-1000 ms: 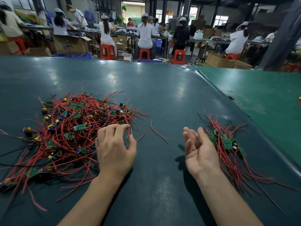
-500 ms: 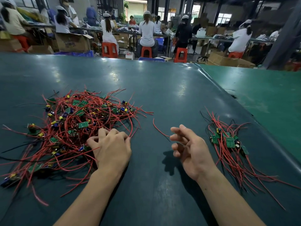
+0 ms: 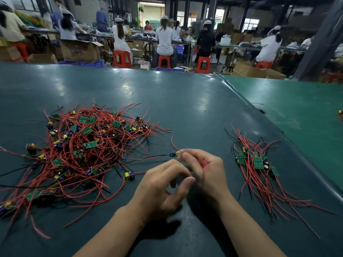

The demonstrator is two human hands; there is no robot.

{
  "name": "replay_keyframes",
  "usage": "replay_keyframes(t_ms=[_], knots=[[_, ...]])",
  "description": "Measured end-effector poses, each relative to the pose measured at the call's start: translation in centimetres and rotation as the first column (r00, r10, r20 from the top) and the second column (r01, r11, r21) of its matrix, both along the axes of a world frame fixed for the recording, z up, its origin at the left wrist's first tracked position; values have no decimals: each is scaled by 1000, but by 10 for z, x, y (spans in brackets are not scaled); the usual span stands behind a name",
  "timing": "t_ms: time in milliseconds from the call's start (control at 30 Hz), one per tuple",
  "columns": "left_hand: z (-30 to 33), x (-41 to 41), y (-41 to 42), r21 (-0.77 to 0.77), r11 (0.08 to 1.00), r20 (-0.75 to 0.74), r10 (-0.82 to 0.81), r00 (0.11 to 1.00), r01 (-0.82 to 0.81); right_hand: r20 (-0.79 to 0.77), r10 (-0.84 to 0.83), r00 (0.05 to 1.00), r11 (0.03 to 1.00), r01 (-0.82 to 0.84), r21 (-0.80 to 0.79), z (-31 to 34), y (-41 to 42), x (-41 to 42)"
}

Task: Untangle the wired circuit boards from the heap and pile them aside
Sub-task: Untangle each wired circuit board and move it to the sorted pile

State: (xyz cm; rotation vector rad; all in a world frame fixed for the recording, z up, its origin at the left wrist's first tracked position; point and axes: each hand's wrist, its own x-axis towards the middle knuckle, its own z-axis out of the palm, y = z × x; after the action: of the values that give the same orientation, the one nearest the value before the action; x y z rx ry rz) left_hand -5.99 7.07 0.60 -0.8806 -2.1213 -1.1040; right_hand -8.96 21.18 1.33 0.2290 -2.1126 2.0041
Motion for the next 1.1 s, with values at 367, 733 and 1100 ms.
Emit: replay_keyframes(t_ms=[367, 733, 1100], knots=[[3, -9, 3, 460, 878, 557, -170, 813, -132, 157, 348, 924, 677, -132, -724, 28, 11, 5], [9, -13, 2, 661, 721, 503, -221, 836, -207, 234, 205, 950, 892, -82, -445, 15, -6, 7], [6, -16, -1, 690, 672, 546, -238, 803, -270, 274, -128, 953, 871, 240, -428, 13, 15, -11]])
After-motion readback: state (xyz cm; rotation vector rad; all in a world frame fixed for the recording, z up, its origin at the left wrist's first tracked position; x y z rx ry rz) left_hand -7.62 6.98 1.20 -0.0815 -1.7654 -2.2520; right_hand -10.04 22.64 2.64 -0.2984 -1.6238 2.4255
